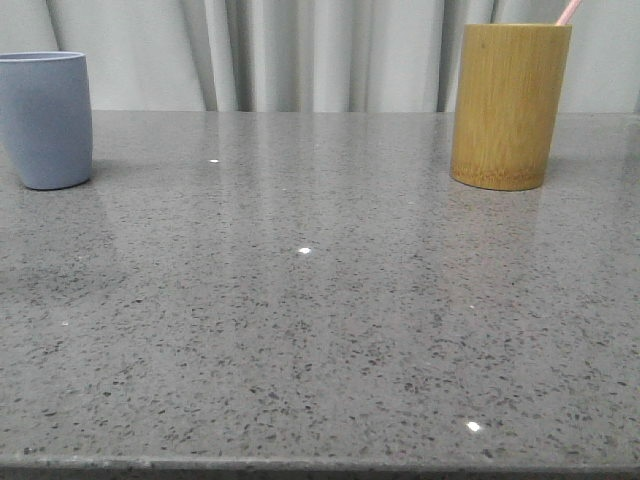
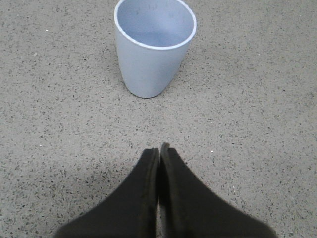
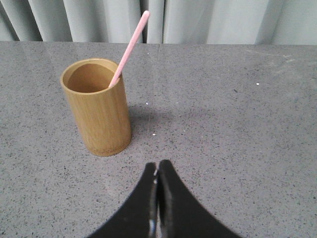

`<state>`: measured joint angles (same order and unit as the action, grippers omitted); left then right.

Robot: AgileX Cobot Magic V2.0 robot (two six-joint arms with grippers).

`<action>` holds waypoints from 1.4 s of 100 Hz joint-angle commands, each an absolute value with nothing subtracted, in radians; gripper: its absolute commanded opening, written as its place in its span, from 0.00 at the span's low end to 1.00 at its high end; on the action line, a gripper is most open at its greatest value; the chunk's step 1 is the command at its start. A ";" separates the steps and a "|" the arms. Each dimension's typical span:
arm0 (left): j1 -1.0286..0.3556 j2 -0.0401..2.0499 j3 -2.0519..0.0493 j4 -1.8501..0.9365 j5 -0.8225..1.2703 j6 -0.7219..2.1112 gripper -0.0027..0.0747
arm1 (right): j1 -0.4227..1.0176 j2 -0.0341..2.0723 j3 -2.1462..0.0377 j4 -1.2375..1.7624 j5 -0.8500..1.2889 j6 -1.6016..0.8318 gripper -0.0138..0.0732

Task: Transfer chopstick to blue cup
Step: 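Lower the open left gripper around the rim of the blue cup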

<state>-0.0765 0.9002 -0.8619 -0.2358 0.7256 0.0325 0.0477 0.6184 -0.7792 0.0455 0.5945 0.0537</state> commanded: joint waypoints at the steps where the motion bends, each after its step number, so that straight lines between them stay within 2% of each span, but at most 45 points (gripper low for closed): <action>1: -0.087 0.895 -0.899 -0.258 0.674 0.021 0.01 | 0.048 0.626 -0.817 0.047 0.516 0.053 0.08; 13: -0.087 0.895 -0.899 -0.258 0.676 0.021 0.01 | 0.048 0.626 -0.817 0.047 0.518 0.053 0.14; 20: -0.087 0.895 -0.899 -0.258 0.676 0.023 0.03 | 0.048 0.626 -0.817 0.047 0.518 0.052 0.24; 27: -0.087 0.895 -0.899 -0.258 0.676 0.055 0.10 | 0.048 0.626 -0.817 0.047 0.518 0.052 0.38; 30: -0.087 0.895 -0.901 -0.258 0.680 0.081 0.15 | 0.048 0.626 -0.817 0.047 0.518 0.052 0.48; 37: -0.087 0.895 -0.909 -0.258 0.688 0.105 0.35 | 0.048 0.626 -0.817 0.046 0.518 0.052 0.66; 42: -0.087 0.895 -0.911 -0.258 0.685 0.105 0.54 | 0.048 0.626 -0.817 0.046 0.517 0.052 0.77; 44: -0.087 0.895 -0.914 -0.258 0.683 0.105 0.59 | 0.048 0.626 -0.817 0.046 0.516 0.052 0.81; 47: -0.087 0.895 -0.918 -0.258 0.681 0.105 0.71 | 0.048 0.626 -0.817 0.046 0.516 0.052 0.85; 52: -0.087 0.895 -0.922 -0.258 0.675 0.105 0.85 | 0.048 0.626 -0.817 0.046 0.516 0.052 0.88; 59: -0.087 0.895 -0.929 -0.258 0.662 0.105 0.95 | 0.048 0.626 -0.817 0.046 0.516 0.052 0.88; 82: -0.087 0.949 -1.001 -0.254 0.616 0.105 0.88 | 0.048 0.626 -0.817 0.046 0.516 0.052 0.88; 120: -0.074 1.299 -1.349 -0.133 0.730 0.042 0.87 | 0.048 0.626 -0.817 0.046 0.516 0.052 0.88; 140: -0.055 1.418 -1.445 -0.131 0.764 0.037 0.84 | 0.048 0.626 -0.817 0.046 0.516 0.052 0.88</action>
